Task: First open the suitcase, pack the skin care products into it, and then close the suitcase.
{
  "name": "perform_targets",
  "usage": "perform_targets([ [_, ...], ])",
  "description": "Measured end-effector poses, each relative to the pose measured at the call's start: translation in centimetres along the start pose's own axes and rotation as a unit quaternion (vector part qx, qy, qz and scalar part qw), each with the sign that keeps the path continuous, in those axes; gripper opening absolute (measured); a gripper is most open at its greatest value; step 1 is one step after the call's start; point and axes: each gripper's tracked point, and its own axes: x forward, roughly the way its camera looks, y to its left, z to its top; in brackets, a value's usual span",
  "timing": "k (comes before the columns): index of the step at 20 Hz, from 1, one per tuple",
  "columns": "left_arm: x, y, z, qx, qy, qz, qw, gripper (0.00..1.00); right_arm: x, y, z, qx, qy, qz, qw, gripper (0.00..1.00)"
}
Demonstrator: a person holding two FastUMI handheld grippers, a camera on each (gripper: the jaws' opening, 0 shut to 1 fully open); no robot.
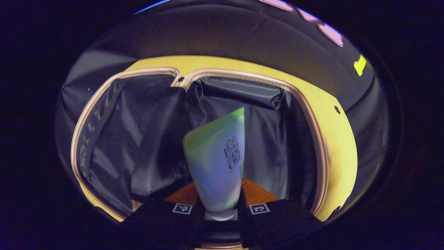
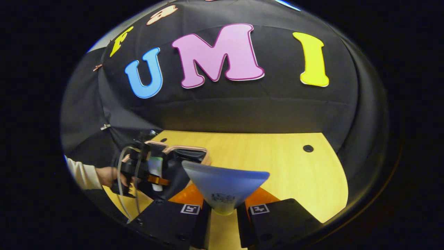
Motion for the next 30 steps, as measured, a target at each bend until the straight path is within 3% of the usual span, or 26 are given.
perform_targets([
  [2,0.0,0.0,0.3,-0.006,0.012,0.006,1.000,0.45,0.1,1.9,0.2,-0.010,0.006,0.020,1.000,0.37],
  [4,0.0,0.5,0.6,-0.012,0.013,0.026,0.999,0.52,0.4,4.1,0.2,-0.018,0.014,0.038,0.999,0.37],
  [5,-0.6,0.2,0.9,-0.016,-0.001,0.020,1.000,0.55,0.6,5.0,0.2,-0.023,0.018,0.042,0.999,0.37],
  [6,-2.2,-0.6,2.2,-0.027,-0.042,0.003,0.999,0.78,1.2,5.7,0.2,-0.027,0.023,0.045,0.998,0.36],
  [9,-9.7,0.0,5.4,-0.045,-0.169,-0.009,0.985,0.96,2.7,7.2,0.0,-0.026,0.039,0.041,0.998,0.37],
  [10,-12.5,0.8,6.1,-0.047,-0.208,-0.003,0.977,0.97,3.4,7.8,-0.2,-0.029,0.042,0.038,0.998,0.36],
  [11,-15.1,1.9,6.4,-0.044,-0.239,0.000,0.970,0.97,4.2,8.3,-0.6,-0.036,0.050,0.032,0.998,0.30],
  [12,-17.4,3.2,6.2,-0.042,-0.256,0.000,0.966,0.96,5.2,9.0,-1.0,-0.046,0.055,0.026,0.997,0.30],
  [13,-19.4,4.5,5.8,-0.038,-0.265,0.003,0.964,0.96,6.3,9.8,-1.7,-0.061,0.059,0.018,0.996,0.37],
  [15,-21.8,7.9,4.7,-0.028,-0.276,0.020,0.961,0.96,8.5,11.9,-4.5,-0.079,0.098,0.015,0.992,0.37],
  [18,-22.6,14.4,1.2,-0.008,-0.282,0.066,0.957,0.96,13.3,14.2,-9.3,-0.056,0.162,-0.015,0.985,0.37],
  [21,-23.3,16.5,-1.8,-0.039,-0.279,0.053,0.958,0.96,16.6,15.6,-13.3,-0.025,0.222,-0.035,0.974,0.37],
  [24,-23.1,18.7,-4.6,-0.078,-0.266,0.037,0.960,0.92,18.4,14.7,-16.4,-0.011,0.288,-0.077,0.954,0.37],
  [25,-23.1,19.5,-5.3,-0.084,-0.263,0.039,0.960,0.96,18.7,14.4,-17.2,0.009,0.308,-0.092,0.947,0.37],
  [27,-23.3,21.1,-6.0,-0.086,-0.262,0.045,0.960,0.96,19.3,14.1,-17.8,0.035,0.322,-0.111,0.939,0.37],
  [28,-23.3,21.7,-6.1,-0.086,-0.262,0.047,0.960,0.96,19.7,14.0,-17.7,0.038,0.320,-0.116,0.940,0.37],
  [29,-23.4,22.4,-6.0,-0.085,-0.261,0.049,0.960,0.96,19.6,14.0,-17.5,0.038,0.318,-0.118,0.940,0.30],
  [30,-23.3,23.0,-5.9,-0.084,-0.262,0.052,0.960,0.96,19.6,14.1,-17.1,0.037,0.311,-0.120,0.942,0.33],
])
